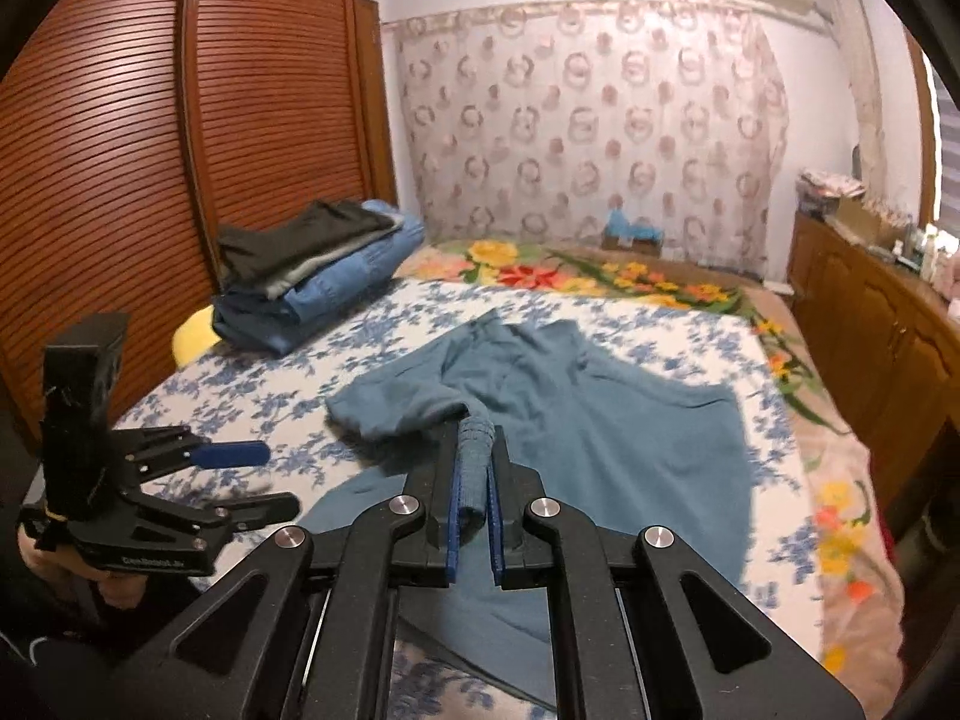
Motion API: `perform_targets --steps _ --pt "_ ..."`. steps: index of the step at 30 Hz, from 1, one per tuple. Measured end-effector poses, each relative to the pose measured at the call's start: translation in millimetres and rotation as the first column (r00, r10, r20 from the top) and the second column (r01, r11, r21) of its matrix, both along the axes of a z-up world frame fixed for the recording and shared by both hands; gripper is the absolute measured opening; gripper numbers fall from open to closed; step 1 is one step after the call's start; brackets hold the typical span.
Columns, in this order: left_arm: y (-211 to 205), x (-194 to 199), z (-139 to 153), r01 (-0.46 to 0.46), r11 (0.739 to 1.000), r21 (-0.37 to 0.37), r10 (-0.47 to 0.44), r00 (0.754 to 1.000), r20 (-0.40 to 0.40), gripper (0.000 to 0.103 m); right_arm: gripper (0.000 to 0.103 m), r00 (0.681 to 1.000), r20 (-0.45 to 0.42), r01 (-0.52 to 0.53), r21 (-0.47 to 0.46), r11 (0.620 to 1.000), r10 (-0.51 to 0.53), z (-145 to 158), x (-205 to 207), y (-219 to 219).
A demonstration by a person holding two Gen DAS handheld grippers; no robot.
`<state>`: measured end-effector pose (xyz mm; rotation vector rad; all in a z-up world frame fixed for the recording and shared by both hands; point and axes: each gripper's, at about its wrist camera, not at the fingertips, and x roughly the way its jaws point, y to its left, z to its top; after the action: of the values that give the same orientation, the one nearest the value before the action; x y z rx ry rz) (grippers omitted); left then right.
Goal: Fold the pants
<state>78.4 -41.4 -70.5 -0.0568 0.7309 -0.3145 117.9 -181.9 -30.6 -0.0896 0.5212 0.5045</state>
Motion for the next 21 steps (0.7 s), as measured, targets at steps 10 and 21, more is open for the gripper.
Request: perform_targets --steps 10,21 --pt "-24.6 7.0 9.2 0.055 0.998 0.017 -0.055 0.998 0.009 0.061 0.005 0.997 0.022 0.077 0.003 0.997 -0.077 2.8 -19.8 -41.5" --pt "-48.6 13.7 10.9 0.102 0.994 0.044 -0.102 0.995 0.007 0.061 0.005 0.988 -0.04 0.147 -0.005 0.989 -0.147 -27.8 -26.0 -70.0"
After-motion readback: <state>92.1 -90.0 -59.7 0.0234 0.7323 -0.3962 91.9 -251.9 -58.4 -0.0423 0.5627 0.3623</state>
